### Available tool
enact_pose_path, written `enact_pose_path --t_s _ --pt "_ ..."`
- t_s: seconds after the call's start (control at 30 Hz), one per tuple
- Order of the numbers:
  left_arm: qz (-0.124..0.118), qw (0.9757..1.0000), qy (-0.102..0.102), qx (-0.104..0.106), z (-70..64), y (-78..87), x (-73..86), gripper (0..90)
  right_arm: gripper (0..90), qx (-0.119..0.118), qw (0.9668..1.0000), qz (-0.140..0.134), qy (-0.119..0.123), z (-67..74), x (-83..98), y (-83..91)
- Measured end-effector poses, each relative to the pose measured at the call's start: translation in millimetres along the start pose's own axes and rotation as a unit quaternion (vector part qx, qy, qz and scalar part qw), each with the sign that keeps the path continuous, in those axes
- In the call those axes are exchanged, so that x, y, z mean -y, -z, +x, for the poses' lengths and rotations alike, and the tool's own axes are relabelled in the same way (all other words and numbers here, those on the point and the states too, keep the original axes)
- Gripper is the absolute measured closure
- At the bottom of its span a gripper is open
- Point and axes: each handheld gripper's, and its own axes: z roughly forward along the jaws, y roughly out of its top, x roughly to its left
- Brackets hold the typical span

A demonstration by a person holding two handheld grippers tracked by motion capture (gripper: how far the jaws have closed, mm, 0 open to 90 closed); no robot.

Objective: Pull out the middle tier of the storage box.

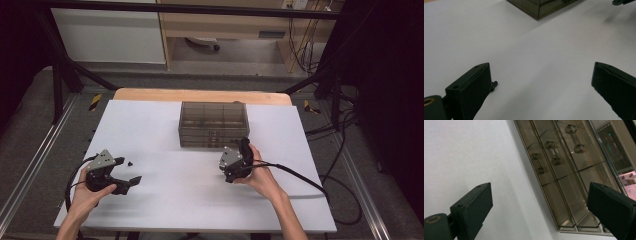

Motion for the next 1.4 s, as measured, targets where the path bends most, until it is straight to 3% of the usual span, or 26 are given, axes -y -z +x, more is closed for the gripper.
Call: enact_pose_path --t_s 0.07,0.37,0.43,0.5,0.77,0.9,1.4 --pt "0.0 1.0 0.0 0.0 -0.1 -0.2 0.1 2.3 7.6 0.004 0.9998 -0.002 0.017 0.6 -0.2 -2.0" --pt "0.0 1.0 0.0 0.0 -0.3 -0.6 0.2 2.3 9.1 0.018 0.9988 -0.021 0.041 4.7 -3.4 -10.4" --pt "0.0 1.0 0.0 0.001 -0.3 -0.9 0.2 2.3 9.6 0.027 0.9978 -0.018 0.058 5.9 -5.2 -13.4" --pt "0.001 1.0 -0.001 0.002 -0.5 -1.2 0.4 2.4 9.6 0.03 0.998 -0.016 0.054 7.9 -5.8 -14.7" --pt "0.0 1.0 0.0 0.001 -0.4 -0.9 0.4 2.5 13.6 0.049 0.9946 -0.024 0.088 11.0 -6.3 -23.8" --pt "0.0 1.0 -0.001 0.001 -0.5 -1.2 0.5 2.5 16.3 0.06 0.9913 -0.027 0.115 13.2 -5.1 -28.3" --pt "0.001 1.0 -0.001 0.001 -0.3 -1.2 0.7 2.5 24.5 0.084 0.985 -0.03 0.147 16.3 -2.5 -39.6"
